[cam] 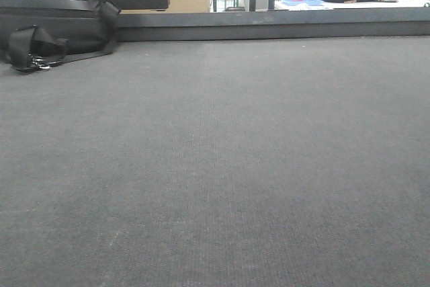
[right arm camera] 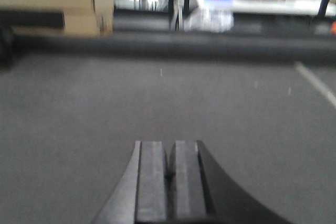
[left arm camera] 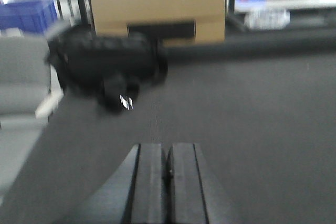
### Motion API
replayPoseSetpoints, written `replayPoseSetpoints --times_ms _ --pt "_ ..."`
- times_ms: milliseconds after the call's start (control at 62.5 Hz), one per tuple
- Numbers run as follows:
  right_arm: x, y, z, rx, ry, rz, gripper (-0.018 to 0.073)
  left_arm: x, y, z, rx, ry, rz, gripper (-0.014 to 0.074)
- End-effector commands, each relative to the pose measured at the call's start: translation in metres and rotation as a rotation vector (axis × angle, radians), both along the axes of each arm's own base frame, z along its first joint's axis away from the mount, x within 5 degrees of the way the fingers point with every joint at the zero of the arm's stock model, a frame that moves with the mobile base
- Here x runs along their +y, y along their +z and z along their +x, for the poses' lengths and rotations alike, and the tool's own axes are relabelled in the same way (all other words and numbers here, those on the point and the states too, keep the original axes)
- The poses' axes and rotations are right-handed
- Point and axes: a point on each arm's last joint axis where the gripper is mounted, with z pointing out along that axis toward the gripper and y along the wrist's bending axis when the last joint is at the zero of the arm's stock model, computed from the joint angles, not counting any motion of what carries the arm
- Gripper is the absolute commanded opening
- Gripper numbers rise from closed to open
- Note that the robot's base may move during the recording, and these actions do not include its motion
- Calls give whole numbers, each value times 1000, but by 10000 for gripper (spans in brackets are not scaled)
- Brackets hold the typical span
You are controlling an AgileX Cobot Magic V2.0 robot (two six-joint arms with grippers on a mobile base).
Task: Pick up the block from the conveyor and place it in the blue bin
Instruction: 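Lower both open grippers toward the bricks on the grey belt, then close left gripper on green brick and right gripper on blue brick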
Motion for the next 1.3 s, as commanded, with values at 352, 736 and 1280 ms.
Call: replayPoseSetpoints --times_ms 352,736,1280 --pt "15 -31 107 754 6 -84 -162 -5 -1 102 615 28 -163 -111" --pt "21 -85 154 1089 4 -126 -161 -8 -20 132 714 23 -195 -111" --pt "32 -128 191 1185 34 -99 391 -8 -21 135 712 24 -196 -111"
